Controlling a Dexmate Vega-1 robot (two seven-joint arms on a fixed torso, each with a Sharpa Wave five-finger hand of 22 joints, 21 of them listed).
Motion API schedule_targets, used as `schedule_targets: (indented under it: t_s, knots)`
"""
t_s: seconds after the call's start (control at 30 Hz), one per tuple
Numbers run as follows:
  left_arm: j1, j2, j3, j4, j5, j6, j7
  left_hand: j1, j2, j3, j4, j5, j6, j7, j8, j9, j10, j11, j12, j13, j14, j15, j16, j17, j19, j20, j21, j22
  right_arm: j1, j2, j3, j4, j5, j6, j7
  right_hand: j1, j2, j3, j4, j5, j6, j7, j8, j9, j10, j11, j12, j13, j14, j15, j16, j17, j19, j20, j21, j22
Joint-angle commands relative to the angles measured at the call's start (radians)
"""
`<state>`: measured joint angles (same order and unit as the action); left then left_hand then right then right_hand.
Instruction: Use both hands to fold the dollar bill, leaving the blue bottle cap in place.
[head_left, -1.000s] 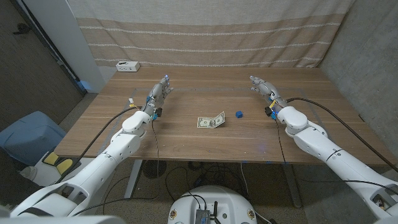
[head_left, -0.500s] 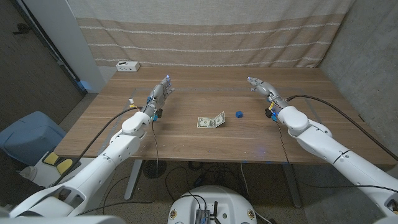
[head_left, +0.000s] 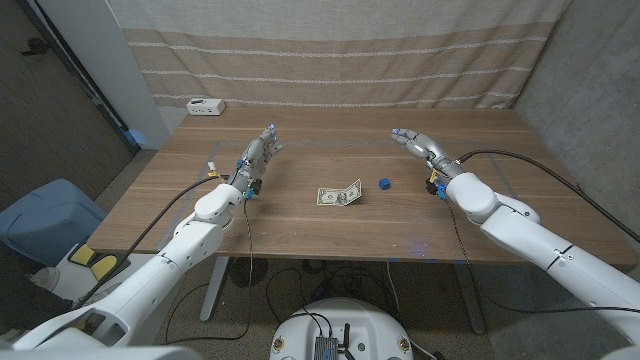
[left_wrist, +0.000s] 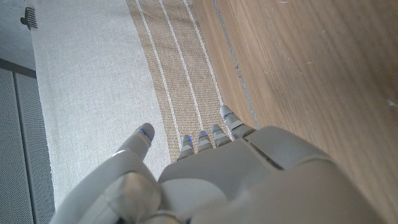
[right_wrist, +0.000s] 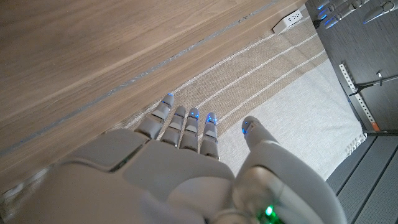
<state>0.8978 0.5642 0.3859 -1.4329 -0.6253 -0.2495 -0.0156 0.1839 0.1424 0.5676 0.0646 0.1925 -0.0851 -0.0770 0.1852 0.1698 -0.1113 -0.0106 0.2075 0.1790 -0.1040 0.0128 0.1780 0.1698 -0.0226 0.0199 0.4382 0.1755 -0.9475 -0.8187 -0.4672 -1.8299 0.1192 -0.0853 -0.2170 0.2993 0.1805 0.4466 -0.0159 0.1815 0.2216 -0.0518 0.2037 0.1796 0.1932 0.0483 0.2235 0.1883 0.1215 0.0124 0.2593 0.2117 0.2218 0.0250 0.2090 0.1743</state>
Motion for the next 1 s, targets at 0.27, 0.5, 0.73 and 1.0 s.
schedule_targets:
  t_s: [0.27, 0.5, 0.73, 1.0]
  knots:
    - [0.06, 0.026, -0.013, -0.07, -0.003, -0.004, 0.013, 0.002, -0.007, -0.003, 0.001, 0.001, 0.001, 0.0, 0.002, 0.004, 0.004, 0.004, 0.002, 0.005, -0.001, 0.007, 0.007, 0.004, 0.005, 0.009, -0.008, 0.005, -0.047, -0.051, -0.016, -0.122, -0.158, -0.068, -0.023, 0.023, 0.007, 0.016, 0.002, 0.006, 0.05, 0.005, 0.011, 0.001, 0.042, 0.002, 0.01, 0.006, 0.039, -0.012, 0.016, 0.007, 0.028, 0.004, 0.011, 0.004]
    - [0.077, 0.032, -0.014, -0.091, 0.0, -0.006, 0.02, 0.001, -0.008, -0.004, 0.001, 0.001, 0.004, 0.003, 0.002, 0.004, 0.005, 0.003, 0.002, 0.005, -0.001, 0.006, 0.006, 0.004, 0.006, 0.009, -0.009, 0.005, -0.066, -0.076, -0.022, -0.175, -0.224, -0.116, -0.02, 0.027, 0.008, 0.02, 0.003, 0.007, 0.065, 0.005, 0.013, 0.001, 0.055, 0.0, 0.011, 0.006, 0.05, -0.018, 0.02, 0.008, 0.033, 0.002, 0.012, 0.004]
    - [0.09, 0.034, -0.01, -0.102, 0.0, -0.01, 0.015, 0.0, -0.008, -0.004, 0.001, 0.001, 0.004, 0.003, 0.001, 0.004, 0.006, 0.005, 0.001, 0.005, 0.0, 0.006, 0.006, 0.004, 0.007, 0.009, -0.011, 0.005, -0.075, -0.084, -0.035, -0.207, -0.279, -0.144, -0.014, 0.033, 0.008, 0.025, 0.002, 0.008, 0.086, 0.005, 0.016, 0.001, 0.066, -0.003, 0.013, 0.005, 0.057, -0.024, 0.022, 0.009, 0.039, 0.002, 0.013, 0.004]
    - [0.106, 0.034, -0.015, -0.109, -0.006, -0.017, 0.02, 0.0, -0.009, -0.005, 0.001, 0.001, 0.006, 0.002, 0.0, 0.004, 0.009, 0.006, 0.001, 0.005, 0.002, 0.006, 0.007, 0.004, 0.01, 0.012, -0.012, 0.005, -0.067, -0.096, -0.059, -0.247, -0.34, -0.193, 0.025, 0.038, 0.008, 0.028, 0.001, 0.008, 0.097, 0.003, 0.017, 0.001, 0.074, -0.006, 0.013, 0.005, 0.06, -0.027, 0.023, 0.009, 0.042, 0.0, 0.013, 0.004]
